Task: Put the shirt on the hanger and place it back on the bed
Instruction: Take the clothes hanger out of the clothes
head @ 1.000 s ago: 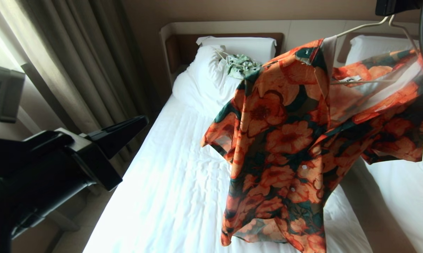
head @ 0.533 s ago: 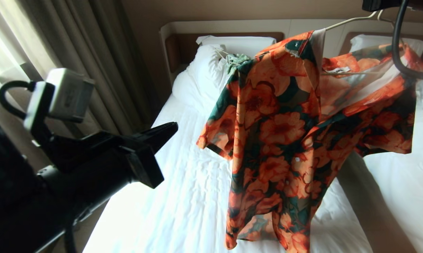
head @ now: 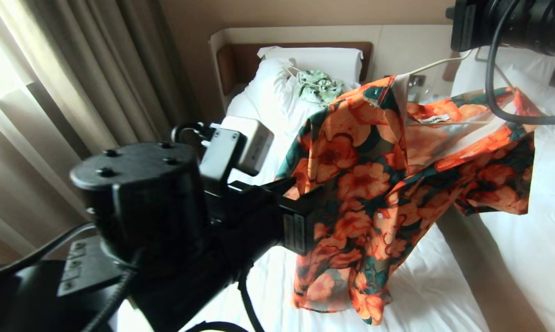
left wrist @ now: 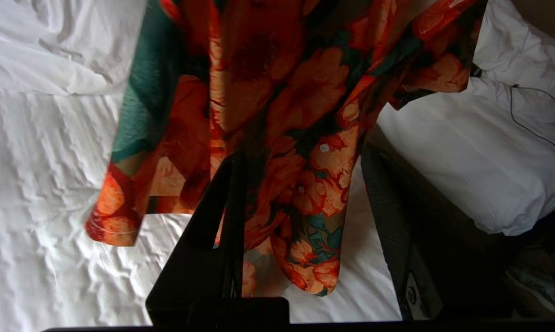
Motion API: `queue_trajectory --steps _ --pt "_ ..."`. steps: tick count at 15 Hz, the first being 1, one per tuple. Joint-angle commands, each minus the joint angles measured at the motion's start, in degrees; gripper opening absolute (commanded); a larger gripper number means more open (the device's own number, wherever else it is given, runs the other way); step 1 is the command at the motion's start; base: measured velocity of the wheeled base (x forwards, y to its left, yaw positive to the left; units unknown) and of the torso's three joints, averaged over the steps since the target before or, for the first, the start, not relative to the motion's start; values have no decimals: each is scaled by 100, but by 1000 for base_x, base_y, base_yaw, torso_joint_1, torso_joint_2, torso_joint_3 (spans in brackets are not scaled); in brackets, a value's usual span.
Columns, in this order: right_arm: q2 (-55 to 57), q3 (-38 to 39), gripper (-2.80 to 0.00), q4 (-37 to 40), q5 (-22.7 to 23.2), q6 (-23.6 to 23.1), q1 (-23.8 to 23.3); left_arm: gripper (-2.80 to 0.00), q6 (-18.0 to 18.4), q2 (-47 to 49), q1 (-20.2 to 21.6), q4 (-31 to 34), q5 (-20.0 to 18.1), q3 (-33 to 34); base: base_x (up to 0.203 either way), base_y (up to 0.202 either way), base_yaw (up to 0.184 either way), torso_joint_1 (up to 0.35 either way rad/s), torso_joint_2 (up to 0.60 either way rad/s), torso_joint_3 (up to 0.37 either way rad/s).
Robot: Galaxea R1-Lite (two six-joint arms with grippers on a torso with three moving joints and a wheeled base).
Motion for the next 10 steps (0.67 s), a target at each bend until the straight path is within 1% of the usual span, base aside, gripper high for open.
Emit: queue_trajectory --steps 1,3,5,6,7,10 --pt "135 -81 -280 -12 -13 0 -61 0 -19 698 -111 -31 16 -215 0 0 0 0 0 0" --pt "212 -244 -280 -9 -6 0 -137 0 -70 1021 -142 -217 18 -235 0 0 0 0 0 0" --pt "198 -351 -280 31 3 0 -137 0 -43 1356 -84 -803 34 -235 0 0 0 0 0 0" --pt "173 -355 -280 30 3 0 -128 0 24 1488 44 -942 37 -275 0 0 0 0 0 0" --pt "139 -355 -280 30 3 0 -120 0 102 1564 166 -982 31 -356 0 0 0 0 0 0" --pt "62 -346 -280 33 12 0 -124 0 123 1604 462 -993 12 -461 0 0 0 0 0 0"
